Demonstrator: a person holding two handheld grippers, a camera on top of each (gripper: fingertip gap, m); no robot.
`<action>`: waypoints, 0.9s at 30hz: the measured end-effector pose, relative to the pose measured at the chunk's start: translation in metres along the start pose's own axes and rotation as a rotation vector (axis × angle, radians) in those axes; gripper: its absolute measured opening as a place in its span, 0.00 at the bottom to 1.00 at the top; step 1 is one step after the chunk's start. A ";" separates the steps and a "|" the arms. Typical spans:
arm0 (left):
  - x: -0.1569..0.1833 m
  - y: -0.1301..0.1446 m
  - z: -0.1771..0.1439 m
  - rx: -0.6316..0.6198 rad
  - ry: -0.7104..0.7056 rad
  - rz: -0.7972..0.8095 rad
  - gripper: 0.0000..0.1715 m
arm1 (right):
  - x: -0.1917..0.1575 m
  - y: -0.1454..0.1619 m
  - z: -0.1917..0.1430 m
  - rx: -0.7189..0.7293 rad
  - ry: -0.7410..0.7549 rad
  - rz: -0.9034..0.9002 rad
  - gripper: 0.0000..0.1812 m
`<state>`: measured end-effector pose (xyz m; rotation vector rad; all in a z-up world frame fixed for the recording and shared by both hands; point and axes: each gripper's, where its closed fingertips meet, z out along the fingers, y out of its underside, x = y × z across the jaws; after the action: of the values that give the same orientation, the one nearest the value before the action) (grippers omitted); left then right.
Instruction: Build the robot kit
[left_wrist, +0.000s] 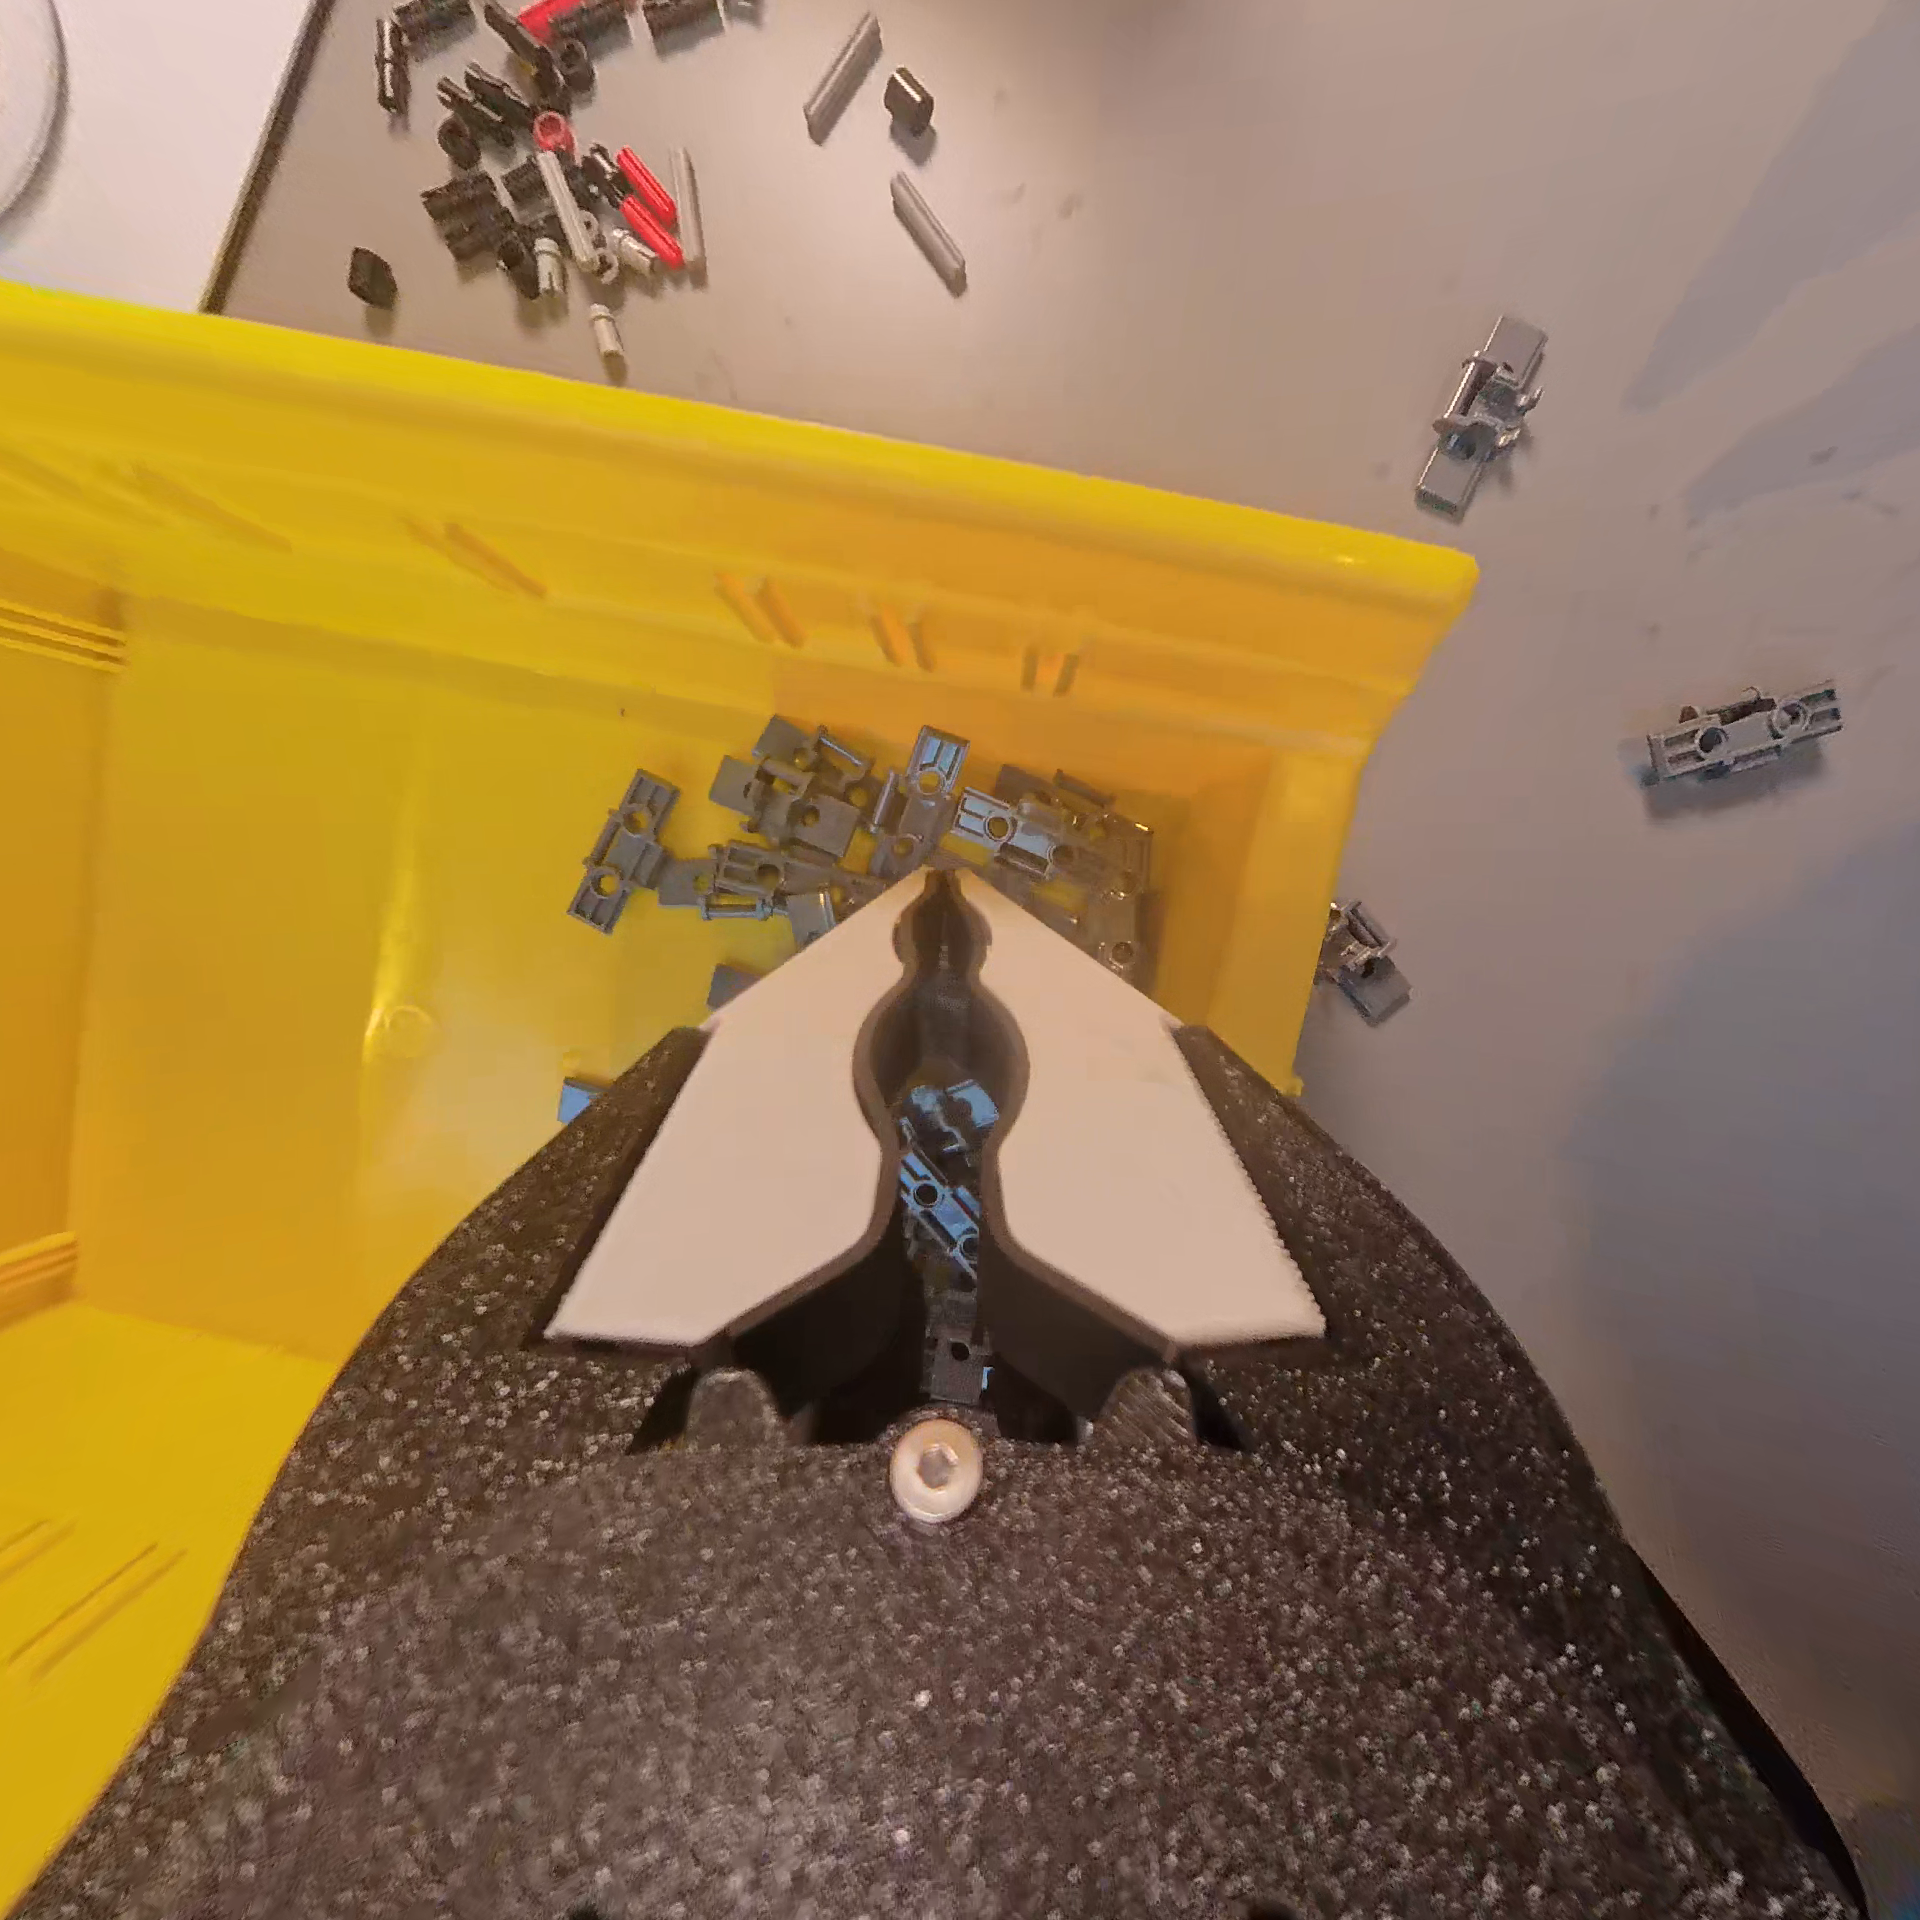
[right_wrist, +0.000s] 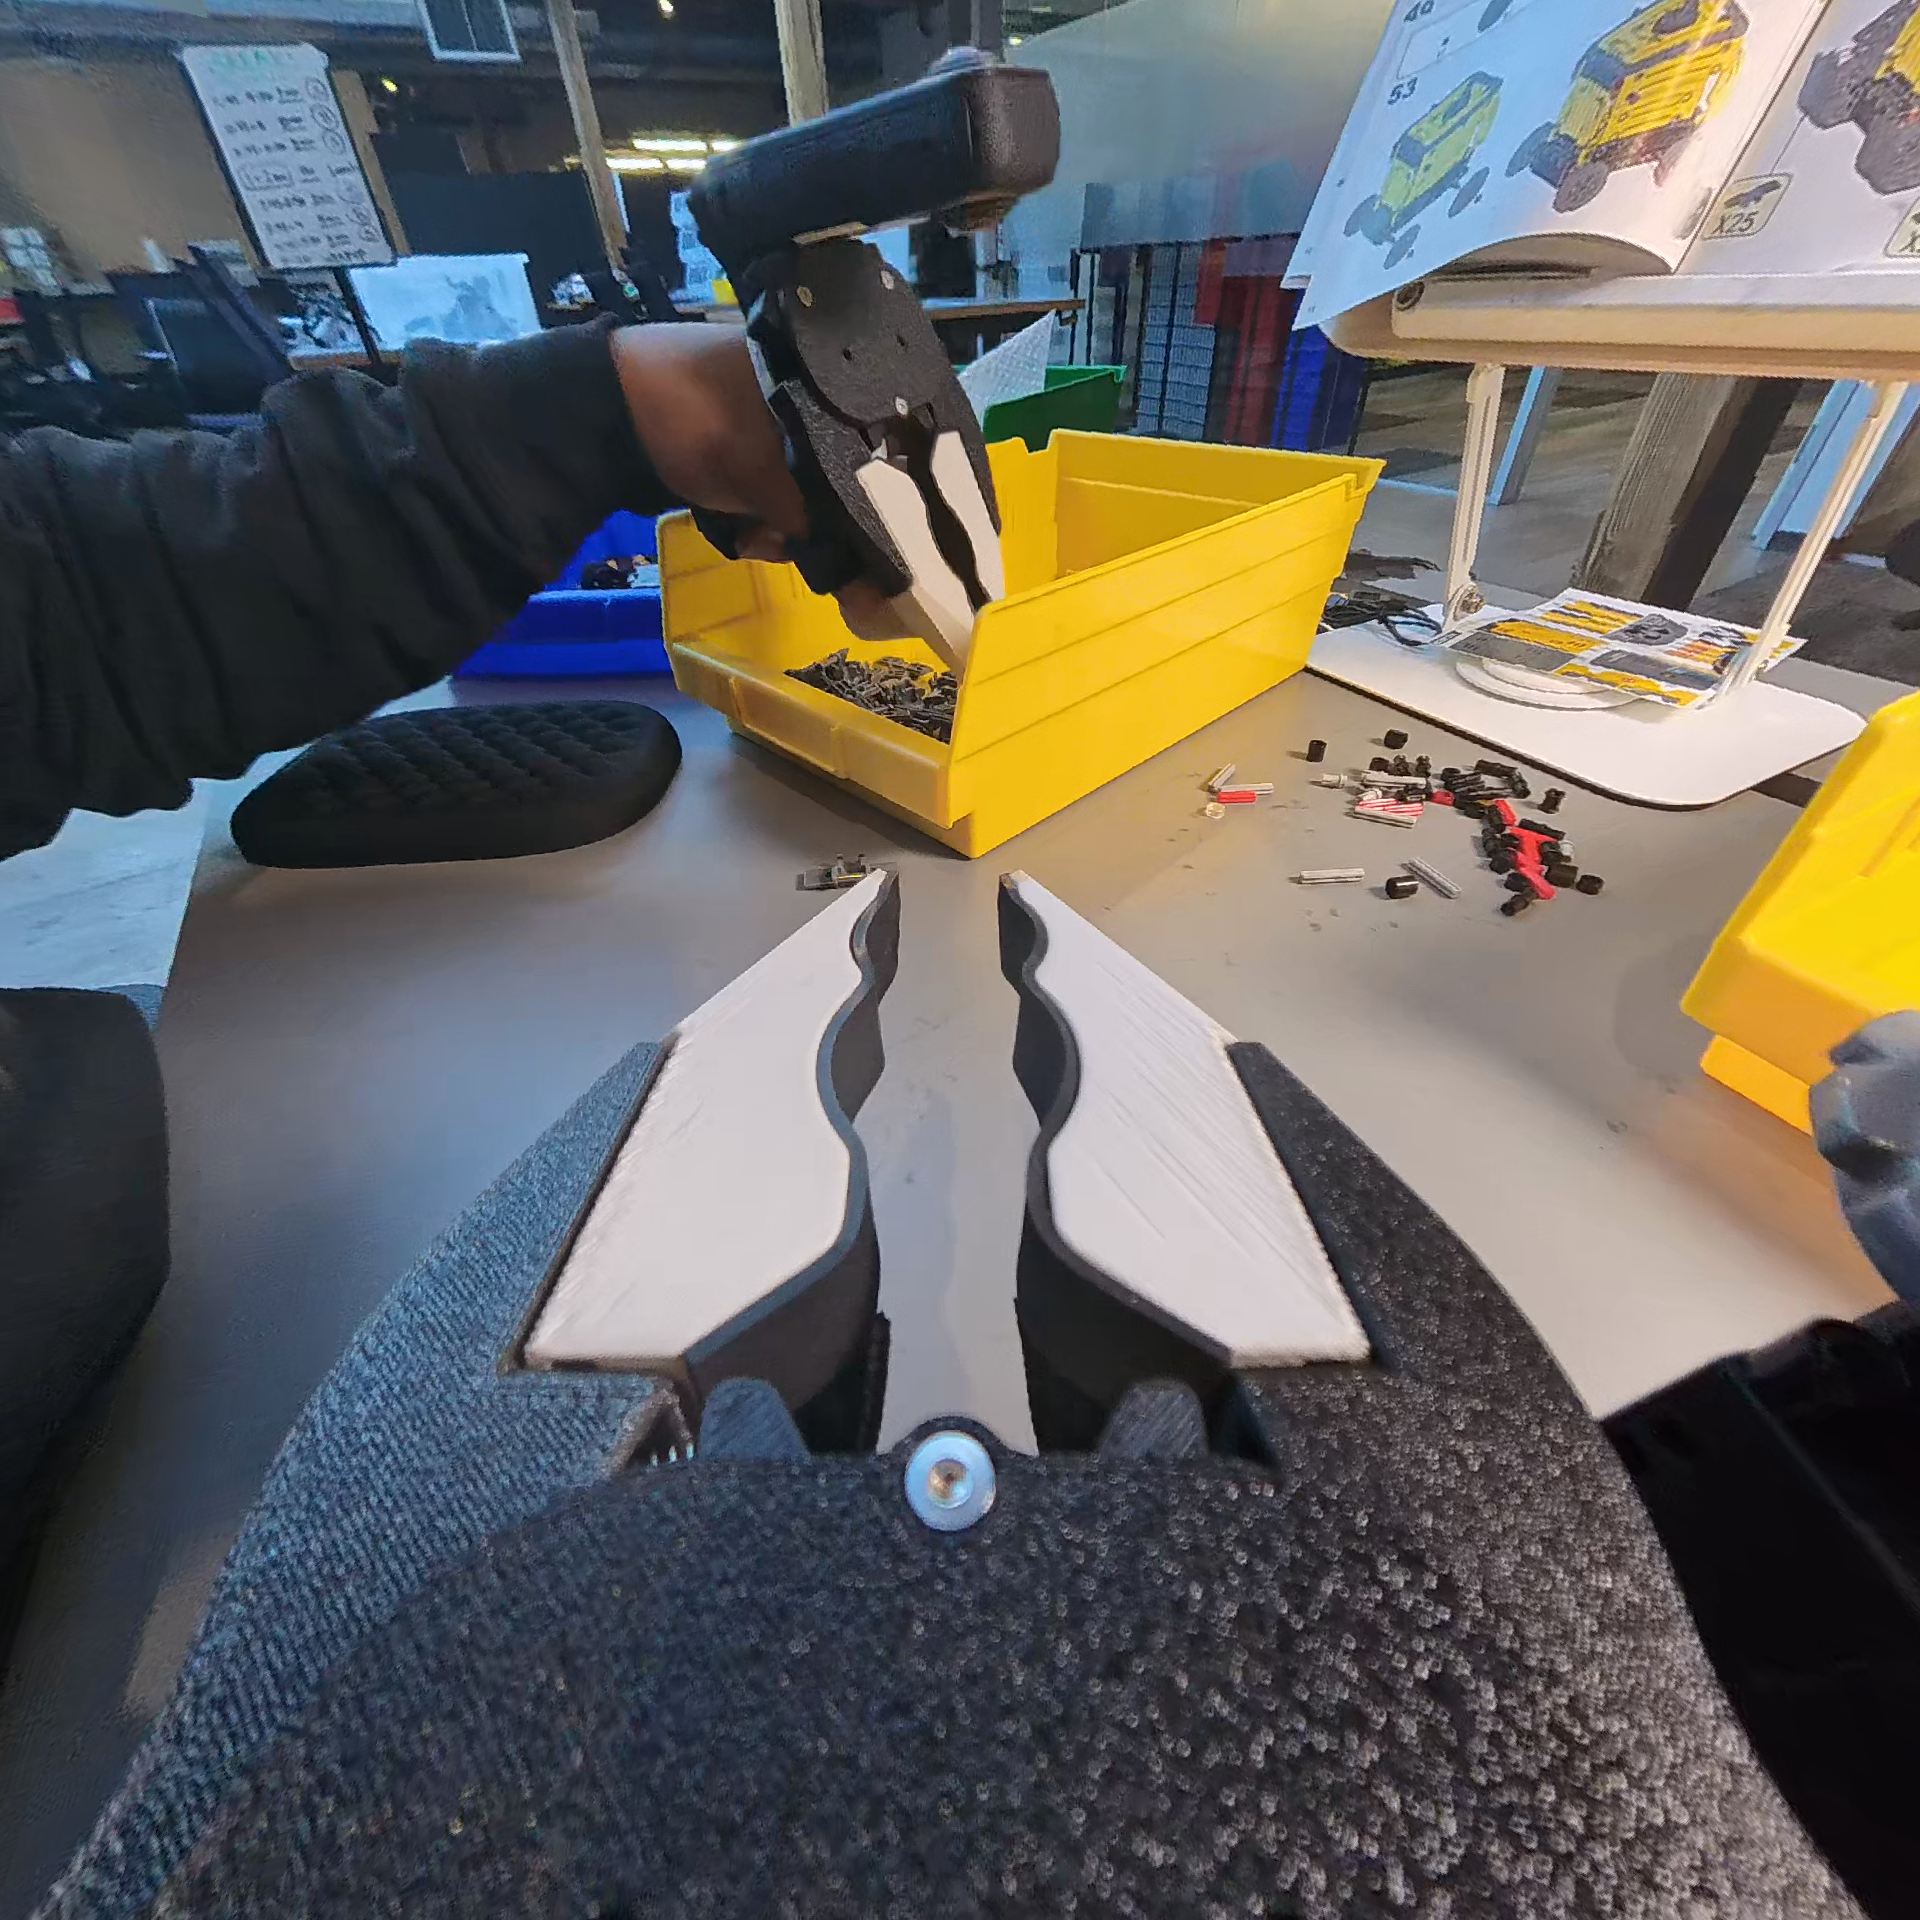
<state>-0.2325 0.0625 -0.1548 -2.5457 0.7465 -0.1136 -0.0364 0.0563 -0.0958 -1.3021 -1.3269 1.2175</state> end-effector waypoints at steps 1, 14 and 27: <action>-0.001 0.001 0.000 0.000 -0.003 -0.002 0.00 | -0.001 0.000 0.001 -0.001 -0.002 -0.003 0.10; 0.026 0.005 0.029 -0.057 0.173 -0.007 0.10 | -0.002 0.000 0.001 -0.002 0.002 -0.014 0.10; 0.027 -0.037 -0.038 0.373 0.333 -0.158 0.09 | -0.004 -0.001 0.000 0.006 -0.002 -0.018 0.10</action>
<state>-0.1992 0.0595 -0.1057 -2.2438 0.5757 -0.6779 -0.0363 0.0528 -0.0945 -1.2820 -1.3329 1.2102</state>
